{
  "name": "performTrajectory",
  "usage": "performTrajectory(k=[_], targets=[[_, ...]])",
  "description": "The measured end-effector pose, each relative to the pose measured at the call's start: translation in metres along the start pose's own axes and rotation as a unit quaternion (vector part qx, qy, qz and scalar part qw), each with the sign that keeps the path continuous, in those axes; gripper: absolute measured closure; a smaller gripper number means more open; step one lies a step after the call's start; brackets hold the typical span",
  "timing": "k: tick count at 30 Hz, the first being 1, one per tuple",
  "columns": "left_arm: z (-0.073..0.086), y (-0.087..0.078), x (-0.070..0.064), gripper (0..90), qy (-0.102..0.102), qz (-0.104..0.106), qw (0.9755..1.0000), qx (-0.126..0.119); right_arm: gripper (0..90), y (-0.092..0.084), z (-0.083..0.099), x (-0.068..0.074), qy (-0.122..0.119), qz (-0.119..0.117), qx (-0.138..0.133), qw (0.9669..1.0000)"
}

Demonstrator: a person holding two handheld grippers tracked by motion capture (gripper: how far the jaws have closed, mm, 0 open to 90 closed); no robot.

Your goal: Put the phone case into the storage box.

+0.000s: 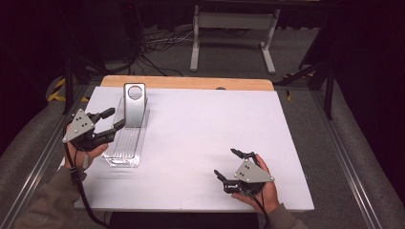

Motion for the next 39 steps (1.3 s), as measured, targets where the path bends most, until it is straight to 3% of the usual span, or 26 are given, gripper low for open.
performTrajectory(k=[12,25,30,39], targets=[[-0.004,-0.018,-0.014,33.3,-0.001,0.012,0.9998,-0.016,17.6,-0.004,-0.003,-0.001,0.007,0.000,-0.012,0.9999],[-0.004,-0.029,-0.031,17.1,0.012,0.022,0.9993,-0.029,17.4,-0.006,-0.005,-0.001,0.010,0.000,-0.017,0.9998],[-0.002,-0.035,-0.039,11.4,0.002,0.032,0.9990,-0.032,17.2,-0.007,-0.006,-0.001,0.010,0.002,-0.020,0.9998],[0.005,-0.044,-0.058,4.9,0.016,0.047,0.9983,-0.030,16.7,-0.009,-0.008,-0.001,0.009,0.005,-0.023,0.9997]])
Point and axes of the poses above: each handheld gripper's, and its own axes: y roughly forward along the jaws, z roughly out of its underside, x roughly to its left, the point moved 6 cm from there along y, roughly forward along the jaws, and after that the axes turned 8 degrees about -z, right-handed, at the moved point
